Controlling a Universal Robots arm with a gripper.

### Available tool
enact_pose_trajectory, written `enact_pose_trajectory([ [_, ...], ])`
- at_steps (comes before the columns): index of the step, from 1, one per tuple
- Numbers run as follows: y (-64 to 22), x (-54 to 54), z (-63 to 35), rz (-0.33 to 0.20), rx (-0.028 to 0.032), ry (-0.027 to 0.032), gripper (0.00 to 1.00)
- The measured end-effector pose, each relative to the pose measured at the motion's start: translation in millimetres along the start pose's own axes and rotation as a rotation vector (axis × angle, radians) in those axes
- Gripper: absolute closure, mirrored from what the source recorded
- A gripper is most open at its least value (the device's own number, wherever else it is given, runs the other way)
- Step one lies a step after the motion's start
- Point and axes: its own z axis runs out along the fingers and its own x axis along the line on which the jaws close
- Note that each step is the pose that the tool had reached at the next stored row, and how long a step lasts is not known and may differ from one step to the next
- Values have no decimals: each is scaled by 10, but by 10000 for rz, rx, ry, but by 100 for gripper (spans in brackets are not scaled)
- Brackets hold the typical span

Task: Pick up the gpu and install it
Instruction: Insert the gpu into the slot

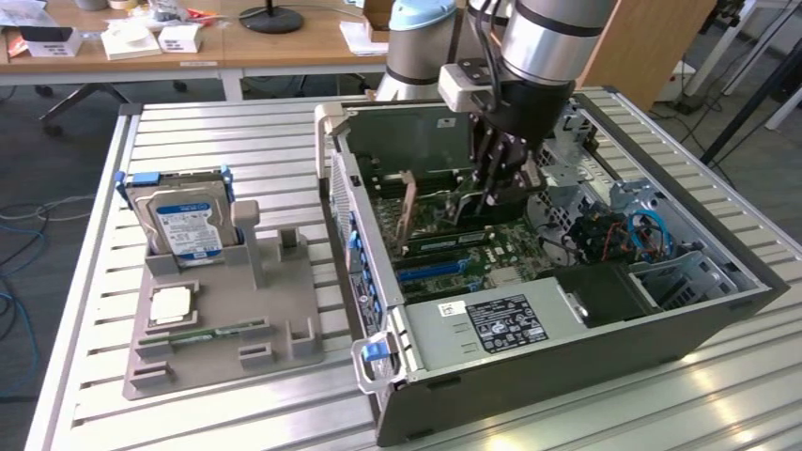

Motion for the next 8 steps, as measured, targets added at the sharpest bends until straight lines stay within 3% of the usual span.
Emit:
enact_pose_trajectory([
  [8, -1, 1, 31, 208, 4, -4, 74],
])
